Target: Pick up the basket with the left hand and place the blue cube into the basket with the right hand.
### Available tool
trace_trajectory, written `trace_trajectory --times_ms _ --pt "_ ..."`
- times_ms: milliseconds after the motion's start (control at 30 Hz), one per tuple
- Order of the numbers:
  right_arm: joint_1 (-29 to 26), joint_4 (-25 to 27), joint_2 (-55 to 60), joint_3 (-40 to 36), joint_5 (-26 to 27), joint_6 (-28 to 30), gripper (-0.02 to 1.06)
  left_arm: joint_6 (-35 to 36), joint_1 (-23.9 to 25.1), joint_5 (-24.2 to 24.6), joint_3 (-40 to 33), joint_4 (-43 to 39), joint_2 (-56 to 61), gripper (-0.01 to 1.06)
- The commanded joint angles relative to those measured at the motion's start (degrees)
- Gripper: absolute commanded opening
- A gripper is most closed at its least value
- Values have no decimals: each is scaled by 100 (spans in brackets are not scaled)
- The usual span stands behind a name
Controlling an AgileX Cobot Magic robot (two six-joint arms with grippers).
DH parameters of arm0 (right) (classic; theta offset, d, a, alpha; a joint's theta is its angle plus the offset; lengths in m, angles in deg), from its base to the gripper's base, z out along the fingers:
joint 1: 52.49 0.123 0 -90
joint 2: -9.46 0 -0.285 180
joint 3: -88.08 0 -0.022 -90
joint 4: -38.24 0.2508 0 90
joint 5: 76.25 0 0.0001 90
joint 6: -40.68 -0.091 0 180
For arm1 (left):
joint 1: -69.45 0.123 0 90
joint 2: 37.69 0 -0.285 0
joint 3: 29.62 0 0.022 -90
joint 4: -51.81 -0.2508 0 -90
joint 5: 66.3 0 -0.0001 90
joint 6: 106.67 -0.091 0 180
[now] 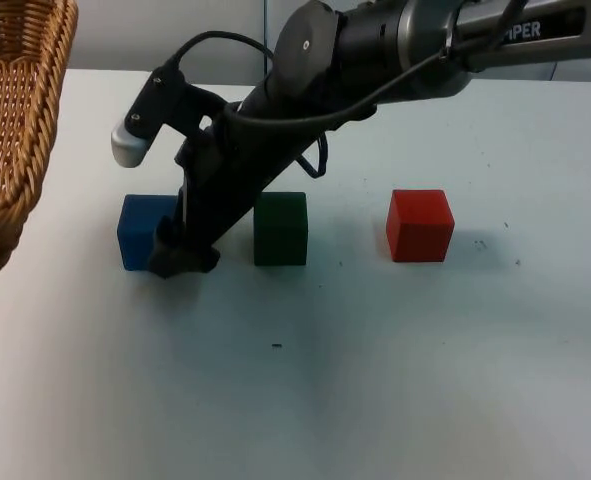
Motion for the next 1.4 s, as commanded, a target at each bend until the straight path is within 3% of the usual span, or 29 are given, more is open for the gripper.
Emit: trace_trajectory --times_ms 0,233,300,333,467,500,600,633,733,1267,1367 --pt "-1 111 5 66 48 116 93 -63 10 116 0 259 22 0" --pt "-1 203 162 66 24 116 87 -63 10 148 0 283 22 0" --pt "-1 217 180 66 75 116 74 -63 10 148 0 283 22 0" --pt "-1 217 180 66 75 116 74 -63 10 148 0 283 22 0" --pt "-1 217 180 66 144 116 48 -63 10 148 0 283 22 0" --pt "-1 217 180 66 144 116 48 -63 10 148 0 283 22 0" --pt "-1 217 180 66 144 116 25 -63 10 148 0 283 22 0" --pt "-1 217 180 66 144 116 25 -63 10 148 0 283 22 0" --pt "-1 217 180 66 144 116 0 -63 10 141 0 295 22 0" --pt "-1 195 -171 66 -144 -357 0 -63 10 129 0 323 22 0" --pt "-1 -147 -393 66 -178 -1016 0 -63 10 129 0 323 22 0"
